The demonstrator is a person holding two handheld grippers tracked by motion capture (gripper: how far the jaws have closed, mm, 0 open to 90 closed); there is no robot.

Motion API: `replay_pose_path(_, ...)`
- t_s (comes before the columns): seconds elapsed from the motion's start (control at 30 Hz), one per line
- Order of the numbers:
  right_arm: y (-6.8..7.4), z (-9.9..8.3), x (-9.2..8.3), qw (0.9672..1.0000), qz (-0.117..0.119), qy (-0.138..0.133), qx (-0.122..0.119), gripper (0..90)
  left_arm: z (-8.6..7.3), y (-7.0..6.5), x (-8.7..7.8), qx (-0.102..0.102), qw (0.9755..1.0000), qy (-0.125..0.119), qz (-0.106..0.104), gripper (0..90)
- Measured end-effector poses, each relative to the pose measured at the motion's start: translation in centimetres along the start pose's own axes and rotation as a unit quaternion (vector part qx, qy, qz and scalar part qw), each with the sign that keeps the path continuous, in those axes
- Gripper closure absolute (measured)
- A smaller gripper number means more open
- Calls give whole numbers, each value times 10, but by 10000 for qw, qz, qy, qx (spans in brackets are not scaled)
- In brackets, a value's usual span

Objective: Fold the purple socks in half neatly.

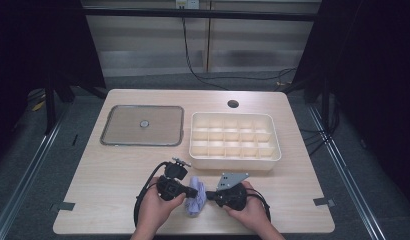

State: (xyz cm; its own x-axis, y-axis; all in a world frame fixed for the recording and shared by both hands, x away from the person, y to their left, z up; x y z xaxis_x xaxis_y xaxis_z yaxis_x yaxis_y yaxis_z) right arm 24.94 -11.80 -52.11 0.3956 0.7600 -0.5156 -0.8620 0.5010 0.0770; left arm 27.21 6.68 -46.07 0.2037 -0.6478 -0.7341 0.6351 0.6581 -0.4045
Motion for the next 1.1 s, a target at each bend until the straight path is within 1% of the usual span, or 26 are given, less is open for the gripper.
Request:
replay_pose_path(0.13, 1, 0, 0, 10000, -18, -4, -28, 900, -1, 1, 1, 2, 10000, -10, 41, 859)
replay_pose_path(0.23, 0, 0, 0, 10000, -2, 1, 5, 900, -1, 2, 2, -9, 10000, 11, 65, 859)
replay_pose_path(0.3, 0, 0, 0, 10000, -9, -7, -25, 900, -1, 3, 2, -35, 10000, -20, 86, 858)
replay_pose_path(0.33, 0, 0, -1, 10000, -13, 4, -3, 900, -1, 3, 2, -18, 9999, -22, 113, 858)
replay_pose_path(0.7, 2, -1, -4, 9999, -41, 87, 31, 900, -1, 4, 3, -33, 9999, -21, 154, 858)
replay_pose_path(0.8, 1, -1, -6, 9999, -98, 110, -22, 900, -1, 4, 3, -46, 9999, -26, 151, 858)
replay_pose_path(0.87, 1, -2, -7, 9999, -83, 134, 9, 900, -1, 4, 3, -45, 9998, -27, 175, 858)
replay_pose_path(0.97, 2, -2, -9, 9998, -79, 167, -13, 900, -1, 4, 4, -63, 9998, -39, 166, 858)
replay_pose_path(1.0, 3, -2, -10, 9998, -65, 203, -18, 900, -2, 5, 3, -16, 9998, -9, 181, 858)
replay_pose_path(1.1, 5, -2, -10, 9998, 27, 210, -64, 900, -2, 4, 3, 20, 9998, -6, 183, 858)
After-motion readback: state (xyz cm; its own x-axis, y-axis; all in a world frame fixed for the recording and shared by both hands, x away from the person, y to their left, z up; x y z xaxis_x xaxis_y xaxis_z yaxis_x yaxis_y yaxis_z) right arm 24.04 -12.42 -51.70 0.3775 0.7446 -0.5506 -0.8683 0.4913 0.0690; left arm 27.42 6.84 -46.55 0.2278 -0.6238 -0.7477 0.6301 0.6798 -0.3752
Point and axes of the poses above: each handheld gripper's, and its own axes: x roughly forward along the jaws, z roughly out of its top, y roughly to its left, the point moved 2 cm from there along x, roughly forward along the jaws, and after that the axes turned 9 degrees about -y, right-handed, at the moved point
